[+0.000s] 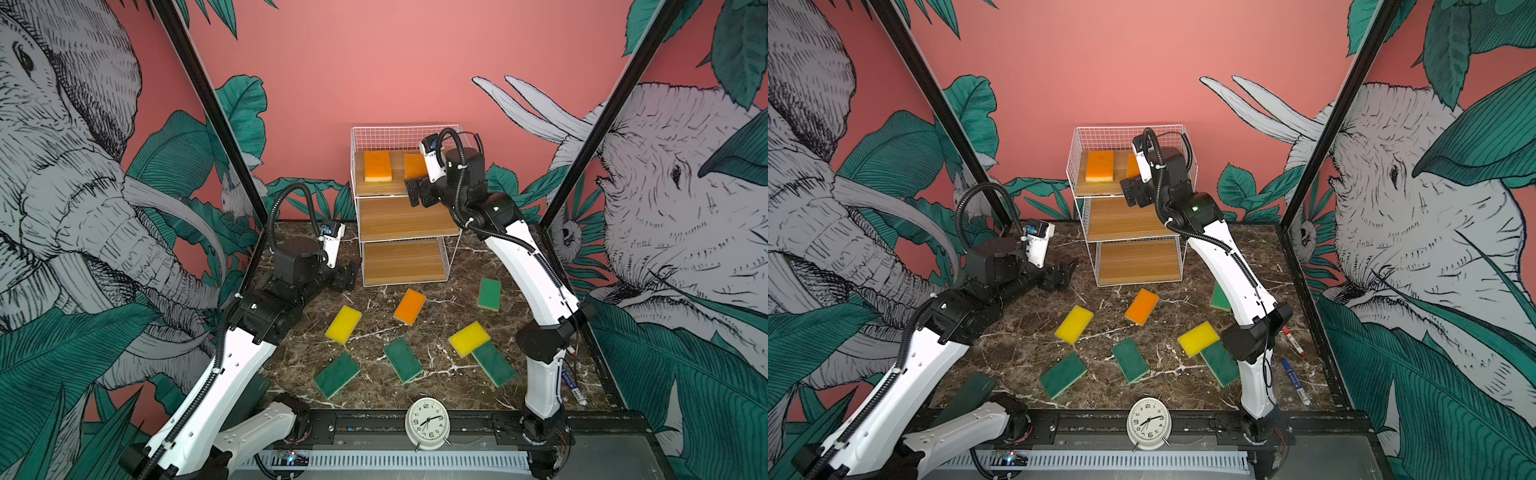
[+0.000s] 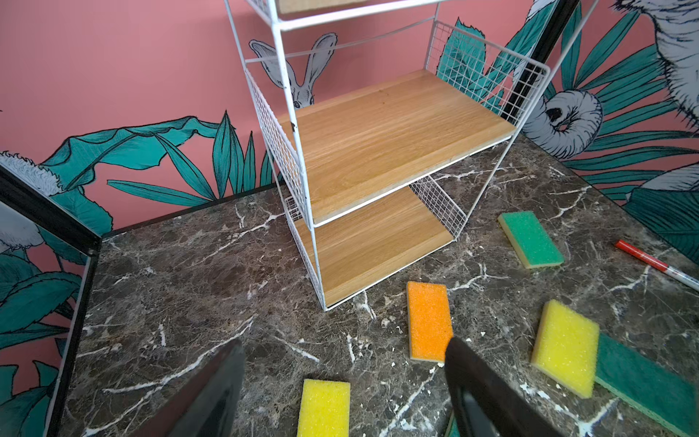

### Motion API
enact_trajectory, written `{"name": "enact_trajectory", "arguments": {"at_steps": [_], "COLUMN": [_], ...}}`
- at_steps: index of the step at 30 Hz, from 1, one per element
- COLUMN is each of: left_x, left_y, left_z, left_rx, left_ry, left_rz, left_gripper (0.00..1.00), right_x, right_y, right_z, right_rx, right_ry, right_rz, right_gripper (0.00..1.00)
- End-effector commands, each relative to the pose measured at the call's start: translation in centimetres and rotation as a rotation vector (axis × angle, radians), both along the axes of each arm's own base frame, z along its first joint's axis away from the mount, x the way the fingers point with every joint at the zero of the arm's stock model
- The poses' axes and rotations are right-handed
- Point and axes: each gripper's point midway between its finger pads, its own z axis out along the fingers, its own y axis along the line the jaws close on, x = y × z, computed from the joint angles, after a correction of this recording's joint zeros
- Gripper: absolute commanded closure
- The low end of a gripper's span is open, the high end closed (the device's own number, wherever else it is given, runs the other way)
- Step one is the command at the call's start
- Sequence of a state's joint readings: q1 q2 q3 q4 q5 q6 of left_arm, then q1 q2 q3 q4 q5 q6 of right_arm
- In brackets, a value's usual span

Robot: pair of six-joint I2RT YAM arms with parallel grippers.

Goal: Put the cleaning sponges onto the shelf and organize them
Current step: 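Open the right gripper and raise it off the placed sponge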

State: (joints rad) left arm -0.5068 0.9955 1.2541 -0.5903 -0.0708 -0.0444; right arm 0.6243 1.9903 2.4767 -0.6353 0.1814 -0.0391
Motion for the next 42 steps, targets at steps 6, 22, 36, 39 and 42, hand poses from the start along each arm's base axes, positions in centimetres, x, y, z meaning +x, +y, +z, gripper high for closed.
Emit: {"name": "enact_trajectory", "arguments": {"at_steps": [6, 22, 36, 39, 42], "left_x": [0.6, 1.1, 1.4, 1.4, 1.4], "left_y": [0.3, 0.8, 0.7, 0.6, 0.6], "left_z": [0.0, 0.1, -0.1, 0.0, 0.1], "left_rx": [0.002, 0.005, 0.008, 0.006, 0.005], "left_ry": [-0.015, -0.029, -0.028, -0.028, -0.029], "left_rz": [0.022, 0.059, 0.062, 0.059, 0.057], "left_gripper": [0.16, 0.15, 0.15, 0.15, 0.15], "right_x": [1.0, 1.6, 2.4, 2.4, 2.1], "right_y": [0.5, 2.0, 1.5, 1.3, 1.4], "right_z": [0.3, -0.6, -1.0, -0.9, -0.7], "right_rx": [0.049, 0.033, -0.006, -0.005, 0.008], "right_ry": [-0.011, -0.018, -0.036, -0.037, -0.032], "right_rz": [-0.004, 0.049, 0.017, 0.009, 0.024], "right_gripper": [0.01, 0.08, 0.12, 0.11, 0.06]}}
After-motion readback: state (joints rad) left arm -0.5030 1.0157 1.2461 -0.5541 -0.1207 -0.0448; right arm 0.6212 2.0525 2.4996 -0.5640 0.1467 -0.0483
